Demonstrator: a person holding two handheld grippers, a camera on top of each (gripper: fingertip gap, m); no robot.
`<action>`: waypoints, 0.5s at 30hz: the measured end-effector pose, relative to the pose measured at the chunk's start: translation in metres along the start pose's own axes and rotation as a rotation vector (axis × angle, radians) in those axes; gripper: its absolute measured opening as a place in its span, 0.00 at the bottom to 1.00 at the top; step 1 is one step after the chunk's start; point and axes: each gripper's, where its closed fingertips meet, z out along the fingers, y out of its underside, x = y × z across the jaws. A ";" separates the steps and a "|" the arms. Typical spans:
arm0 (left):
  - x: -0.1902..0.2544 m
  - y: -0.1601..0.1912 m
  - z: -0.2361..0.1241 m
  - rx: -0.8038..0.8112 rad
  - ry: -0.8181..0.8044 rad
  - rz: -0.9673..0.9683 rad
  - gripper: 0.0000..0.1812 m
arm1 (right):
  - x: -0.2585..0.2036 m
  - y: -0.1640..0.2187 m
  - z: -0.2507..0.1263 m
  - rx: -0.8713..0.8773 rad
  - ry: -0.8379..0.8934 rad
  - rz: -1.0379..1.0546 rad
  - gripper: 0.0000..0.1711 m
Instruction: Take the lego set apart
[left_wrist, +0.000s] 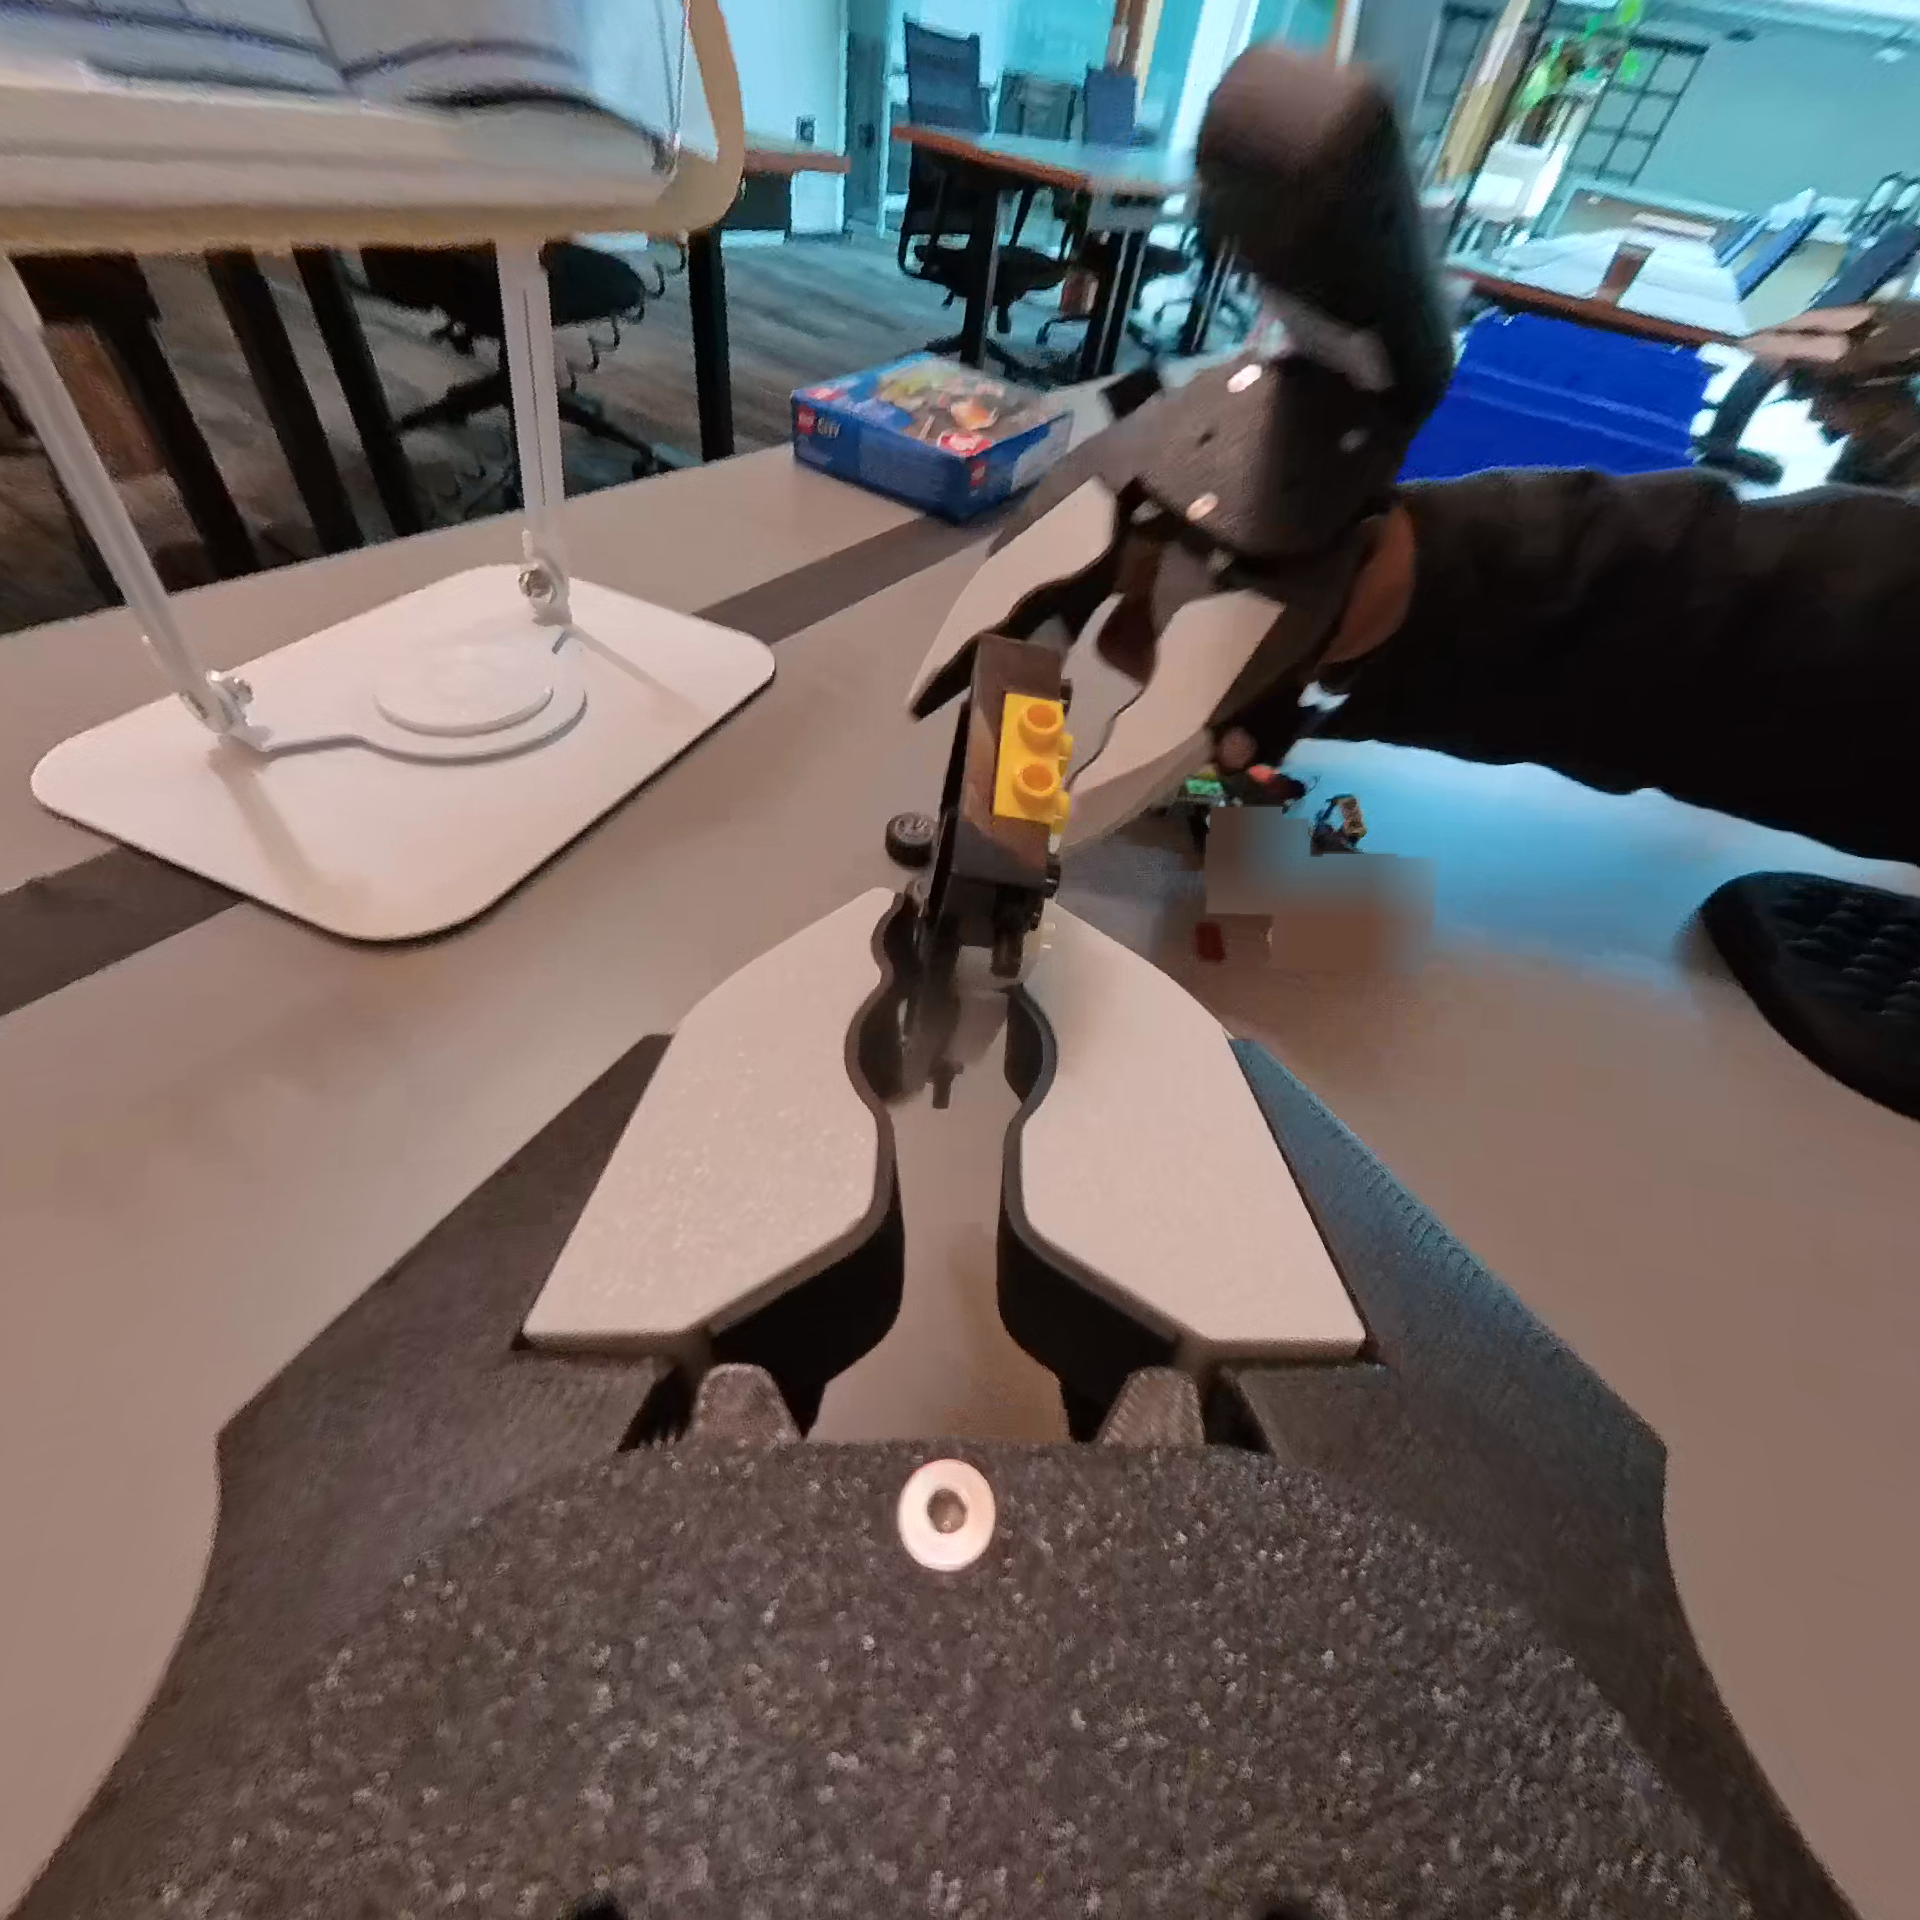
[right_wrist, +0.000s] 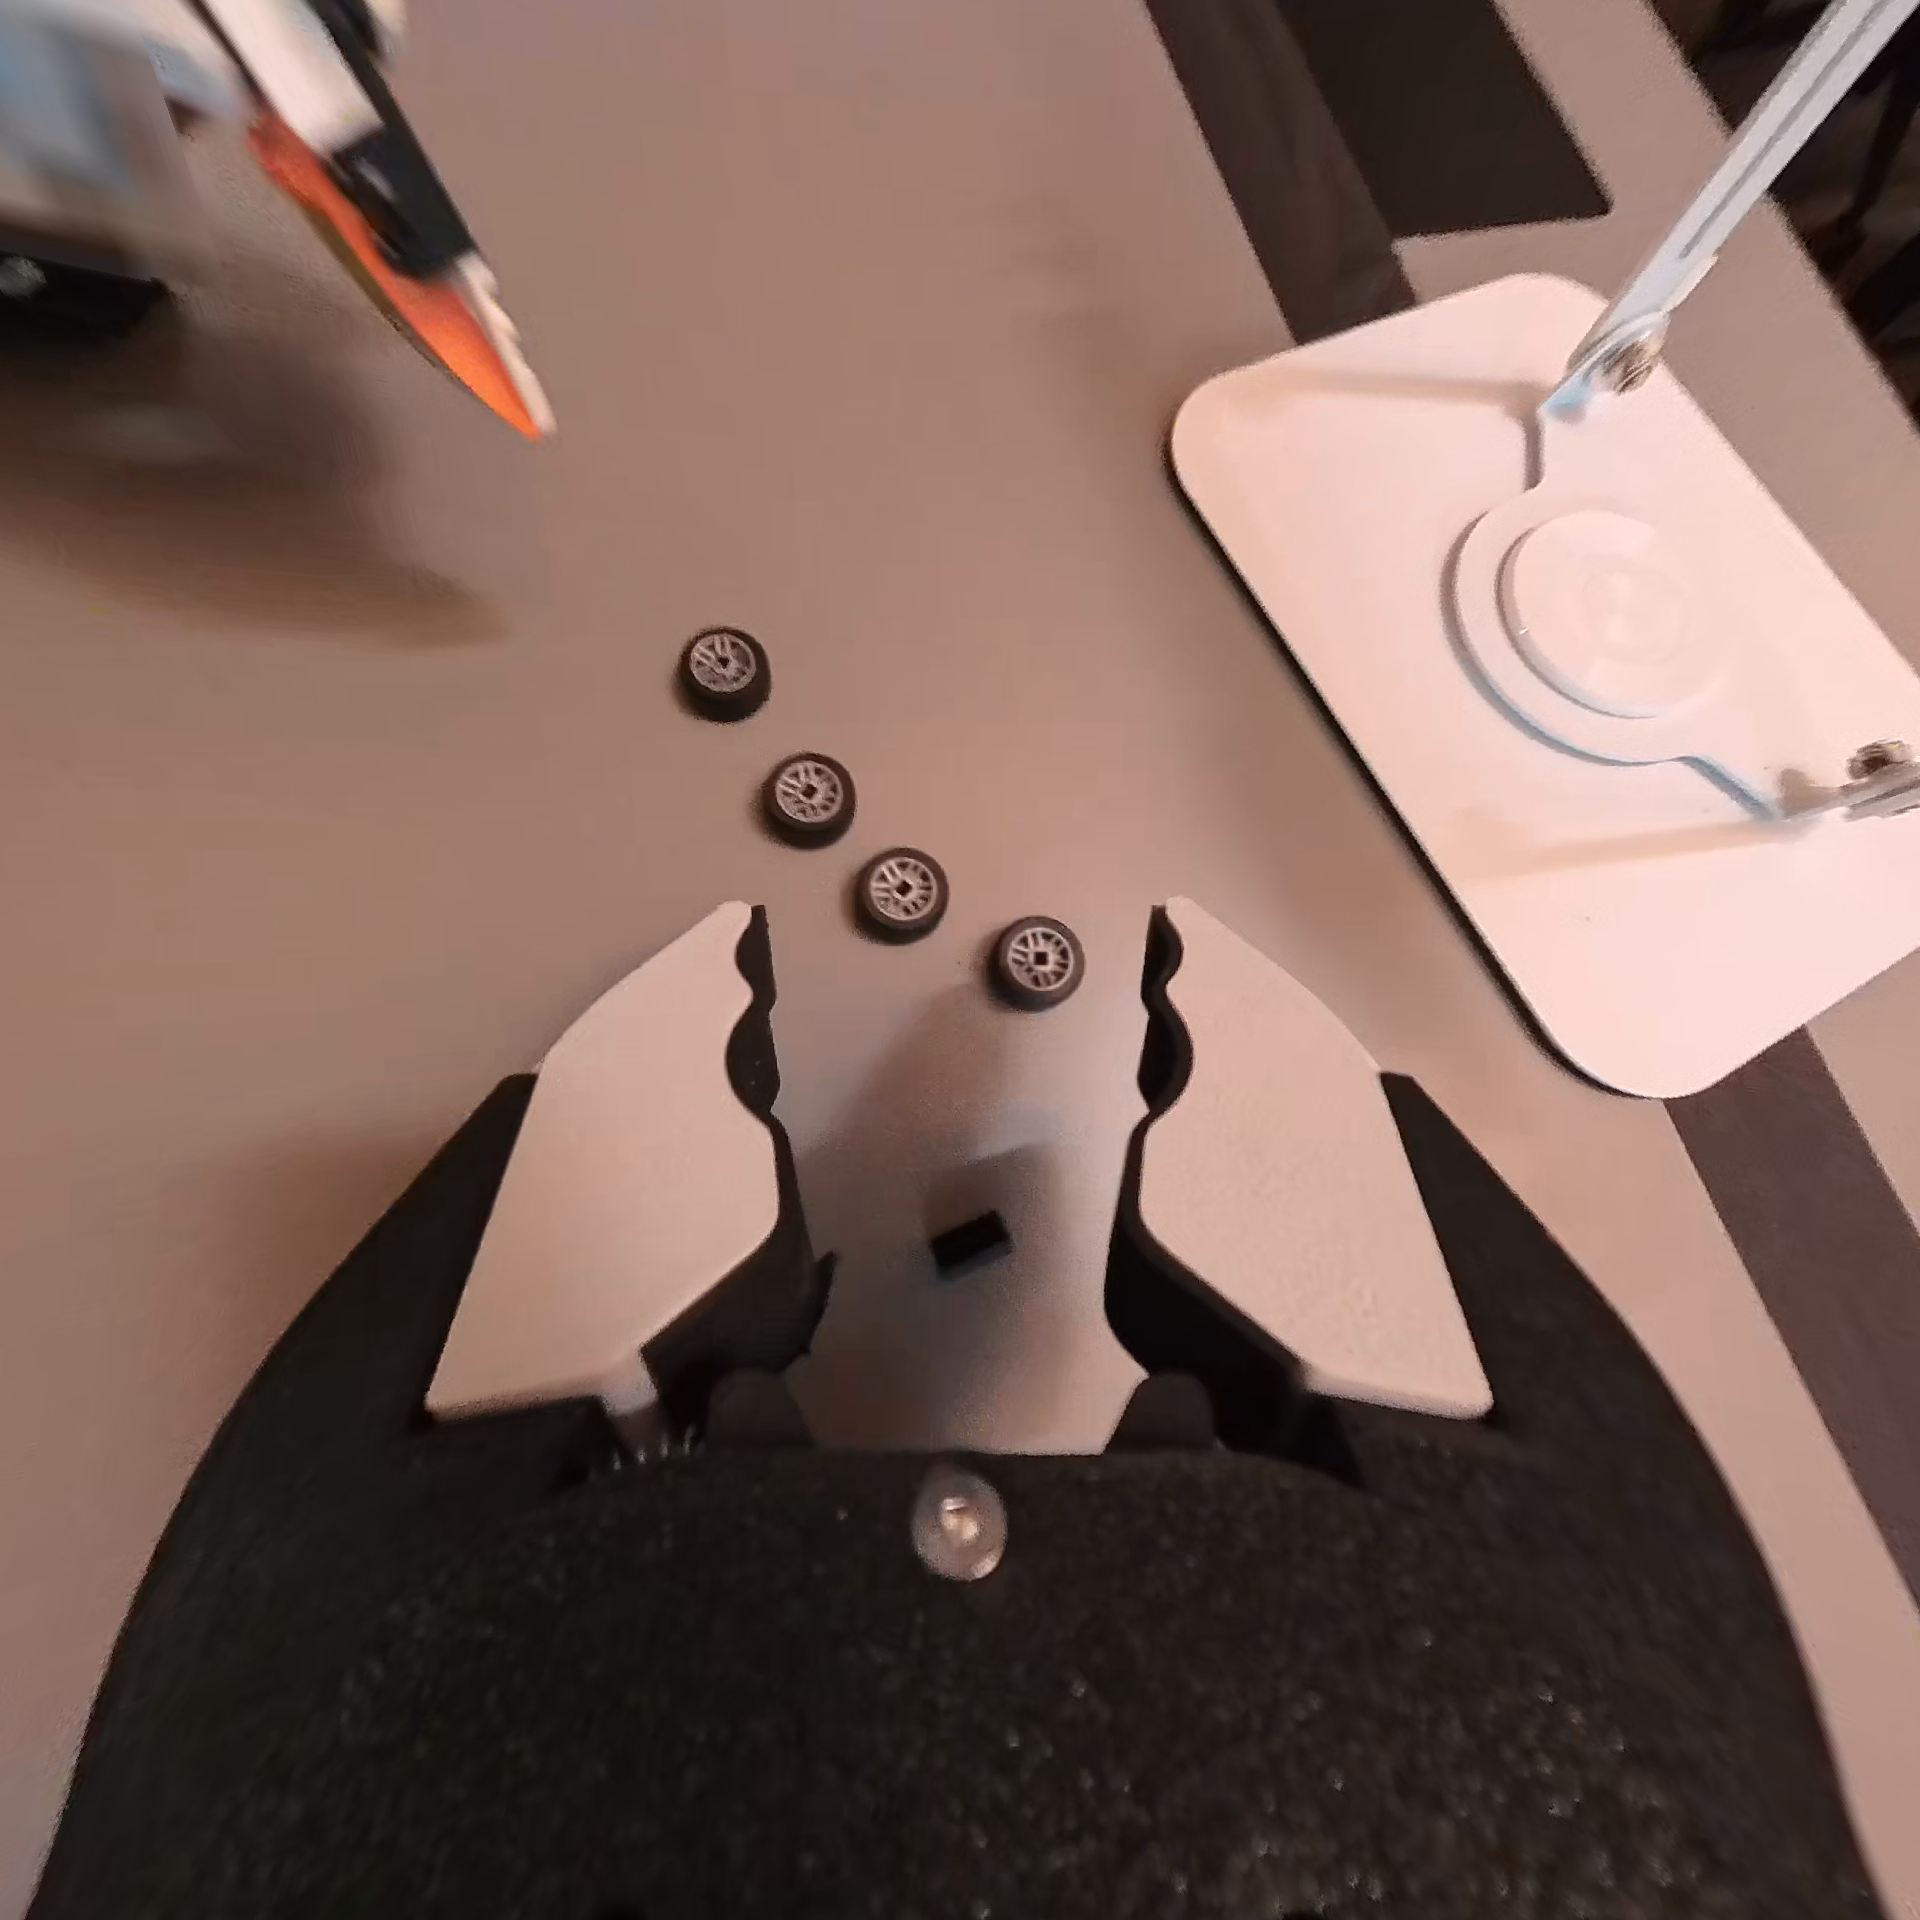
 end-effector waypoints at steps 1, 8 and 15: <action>-0.002 0.005 0.002 -0.027 -0.007 -0.010 0.08 | -0.004 -0.004 -0.005 0.028 0.011 0.013 0.40; 0.002 0.021 0.013 -0.095 0.010 -0.034 0.08 | -0.050 -0.018 -0.038 0.224 0.074 0.131 0.38; 0.063 -0.007 0.023 0.079 0.395 -0.305 0.08 | -0.111 -0.047 -0.053 0.378 0.006 0.151 0.35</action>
